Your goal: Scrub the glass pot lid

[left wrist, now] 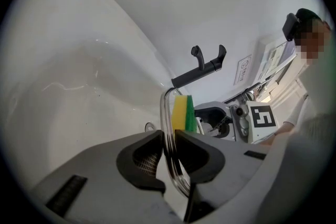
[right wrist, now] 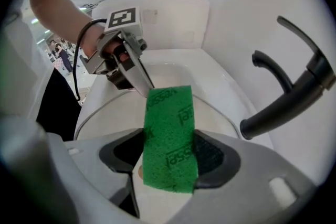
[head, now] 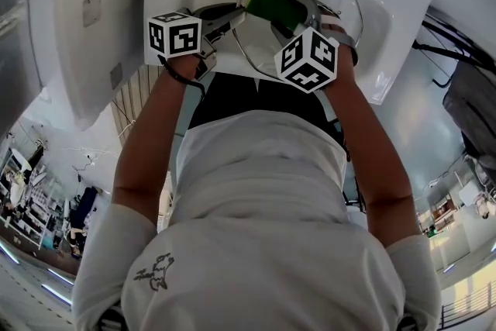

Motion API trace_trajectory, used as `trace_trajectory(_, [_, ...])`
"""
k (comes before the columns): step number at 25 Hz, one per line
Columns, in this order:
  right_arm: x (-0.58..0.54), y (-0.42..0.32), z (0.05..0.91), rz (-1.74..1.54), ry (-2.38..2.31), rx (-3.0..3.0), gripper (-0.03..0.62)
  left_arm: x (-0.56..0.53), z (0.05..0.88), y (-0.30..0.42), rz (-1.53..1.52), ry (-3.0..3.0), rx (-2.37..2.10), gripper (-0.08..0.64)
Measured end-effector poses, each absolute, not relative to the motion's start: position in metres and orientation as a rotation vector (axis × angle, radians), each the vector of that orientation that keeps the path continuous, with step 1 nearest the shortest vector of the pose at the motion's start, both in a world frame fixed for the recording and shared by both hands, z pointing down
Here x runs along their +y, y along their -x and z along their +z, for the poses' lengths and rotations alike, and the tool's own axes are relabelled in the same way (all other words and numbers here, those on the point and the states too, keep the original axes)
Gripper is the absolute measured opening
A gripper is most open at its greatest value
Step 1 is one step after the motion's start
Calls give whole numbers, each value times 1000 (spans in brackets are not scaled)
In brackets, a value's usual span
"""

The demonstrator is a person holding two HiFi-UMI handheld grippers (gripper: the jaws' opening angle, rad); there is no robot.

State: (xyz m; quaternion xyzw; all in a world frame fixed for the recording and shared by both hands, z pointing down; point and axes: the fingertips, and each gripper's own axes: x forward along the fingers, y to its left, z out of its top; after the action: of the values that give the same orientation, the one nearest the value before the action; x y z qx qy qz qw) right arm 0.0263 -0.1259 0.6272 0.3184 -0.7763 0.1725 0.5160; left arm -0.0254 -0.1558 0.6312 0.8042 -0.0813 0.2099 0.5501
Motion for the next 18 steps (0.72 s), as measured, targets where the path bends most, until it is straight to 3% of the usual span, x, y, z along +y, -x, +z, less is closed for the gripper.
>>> trace_trajectory(11, [-85, -11, 628, 164, -457, -1907, 290, -158, 631, 21, 477, -1910, -213, 67])
trace_trajectory(18, [-39, -12, 628, 243, -166, -1894, 290, -159, 628, 20, 467, -1907, -208, 67])
